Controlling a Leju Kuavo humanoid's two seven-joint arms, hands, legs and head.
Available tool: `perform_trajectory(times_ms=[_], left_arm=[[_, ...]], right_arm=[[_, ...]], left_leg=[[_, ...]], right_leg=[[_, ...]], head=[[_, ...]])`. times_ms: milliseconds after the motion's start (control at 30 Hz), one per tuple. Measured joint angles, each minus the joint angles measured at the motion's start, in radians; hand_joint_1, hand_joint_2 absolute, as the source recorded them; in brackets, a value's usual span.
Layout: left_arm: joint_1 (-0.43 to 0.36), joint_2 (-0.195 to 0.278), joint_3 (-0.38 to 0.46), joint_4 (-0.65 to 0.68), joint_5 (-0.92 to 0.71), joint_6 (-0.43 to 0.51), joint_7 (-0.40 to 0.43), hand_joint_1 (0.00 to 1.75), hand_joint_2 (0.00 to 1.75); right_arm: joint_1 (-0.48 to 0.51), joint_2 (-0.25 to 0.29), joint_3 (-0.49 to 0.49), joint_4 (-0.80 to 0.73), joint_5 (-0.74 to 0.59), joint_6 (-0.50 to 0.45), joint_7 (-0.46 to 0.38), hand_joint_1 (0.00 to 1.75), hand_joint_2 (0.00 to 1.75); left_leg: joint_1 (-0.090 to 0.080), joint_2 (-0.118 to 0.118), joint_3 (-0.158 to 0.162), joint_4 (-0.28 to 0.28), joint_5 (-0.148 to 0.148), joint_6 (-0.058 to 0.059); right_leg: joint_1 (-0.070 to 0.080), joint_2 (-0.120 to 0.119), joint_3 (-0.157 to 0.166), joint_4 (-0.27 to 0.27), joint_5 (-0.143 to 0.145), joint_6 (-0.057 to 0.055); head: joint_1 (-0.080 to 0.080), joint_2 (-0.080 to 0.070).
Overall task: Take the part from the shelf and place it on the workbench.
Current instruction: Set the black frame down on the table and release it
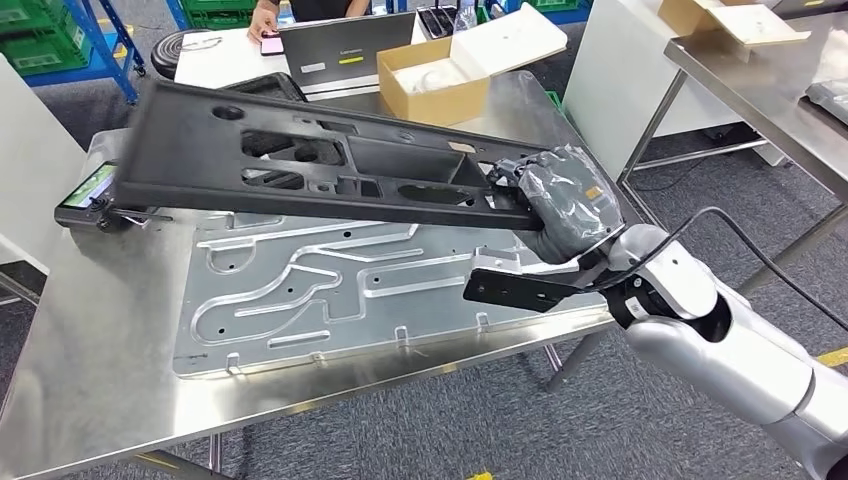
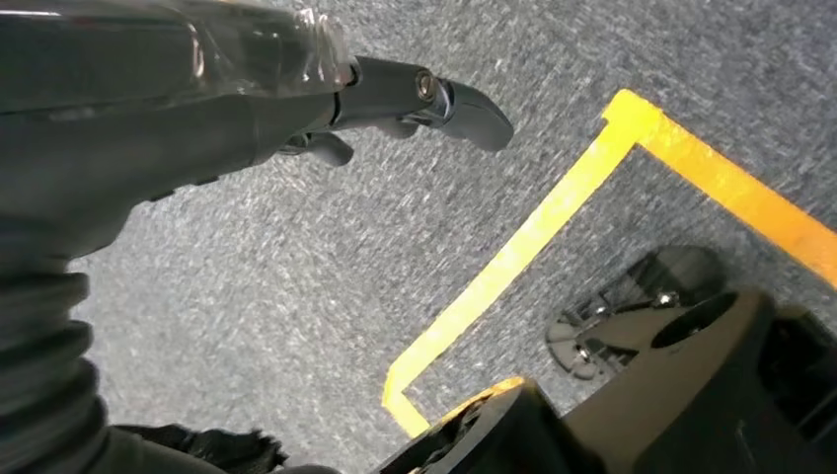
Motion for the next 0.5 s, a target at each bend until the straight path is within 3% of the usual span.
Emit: perform_trajectory(times_ms=[100, 200, 233, 267, 300, 367, 400, 433, 500], left_arm=[[-0.007, -0.003, -0.011, 0.000, -0.011, -0.004, 0.008, 0.00, 1.75], [-0.013, -0.005, -0.018, 0.000, -0.023, -0.008, 0.021, 0.00, 1.75], [-0.015, -0.005, -0.019, 0.000, -0.028, -0.011, 0.026, 0.00, 1.75], [-0.017, -0.006, -0.020, 0.000, -0.031, -0.013, 0.029, 0.00, 1.75], [-0.018, -0.006, -0.022, 0.000, -0.035, -0.015, 0.031, 0.00, 1.75], [-0.021, -0.007, -0.027, 0.000, -0.039, -0.019, 0.034, 0.00, 1.75], [-0.022, -0.008, -0.030, 0.000, -0.040, -0.020, 0.034, 0.00, 1.75], [-0.023, -0.008, -0.032, 0.000, -0.040, -0.021, 0.035, 0.00, 1.75], [-0.023, -0.008, -0.036, 0.000, -0.040, -0.022, 0.035, 0.00, 1.75]], right_arm=[[-0.016, -0.003, 0.023, 0.069, 0.071, 0.022, 0.000, 1.75, 1.75], [-0.029, -0.001, 0.047, 0.158, 0.134, 0.034, -0.012, 1.75, 1.75], [-0.031, 0.000, 0.058, 0.190, 0.157, 0.045, -0.015, 1.75, 1.75], [-0.034, 0.001, 0.070, 0.223, 0.181, 0.060, -0.018, 1.75, 1.75], [-0.037, 0.002, 0.083, 0.255, 0.203, 0.074, -0.021, 1.75, 1.75], [-0.044, 0.003, 0.106, 0.313, 0.234, 0.091, -0.030, 1.75, 1.75], [-0.049, 0.005, 0.116, 0.338, 0.242, 0.095, -0.034, 1.75, 1.75], [-0.053, 0.007, 0.125, 0.360, 0.247, 0.097, -0.036, 1.75, 1.75], [-0.057, 0.013, 0.142, 0.400, 0.253, 0.101, -0.038, 1.75, 1.75]], left_leg=[[0.005, -0.001, 0.005, -0.006, 0.001, 0.018], [0.008, -0.002, 0.008, -0.007, -0.001, 0.028], [0.008, -0.003, 0.008, -0.007, -0.002, 0.029], [0.008, -0.005, 0.010, -0.007, -0.003, 0.029], [0.008, -0.007, 0.012, -0.007, -0.005, 0.028], [0.008, -0.012, 0.018, -0.007, -0.009, 0.024], [0.006, -0.013, 0.019, -0.007, -0.011, 0.019], [0.004, -0.014, 0.019, -0.008, -0.012, 0.015], [0.000, -0.015, 0.017, -0.011, -0.012, 0.006]], right_leg=[[-0.003, -0.001, -0.015, 0.038, -0.027, 0.015], [-0.007, -0.001, -0.116, 0.231, -0.107, 0.025], [-0.008, -0.001, -0.149, 0.285, -0.118, 0.027], [-0.009, -0.001, -0.165, 0.301, -0.110, 0.028], [-0.011, -0.001, -0.160, 0.274, -0.082, 0.028], [-0.014, -0.002, -0.101, 0.132, -0.003, 0.027], [-0.013, -0.002, -0.073, 0.066, 0.023, 0.026], [-0.011, -0.002, -0.055, 0.025, 0.036, 0.022], [-0.006, -0.001, -0.050, 0.007, 0.036, 0.013]], head=[[0.001, 0.000], [0.001, 0.000], [0.001, 0.000], [0.001, 0.000], [0.001, 0.000], [0.001, 0.000], [0.001, 0.000], [0.001, 0.000], [0.000, 0.000]])
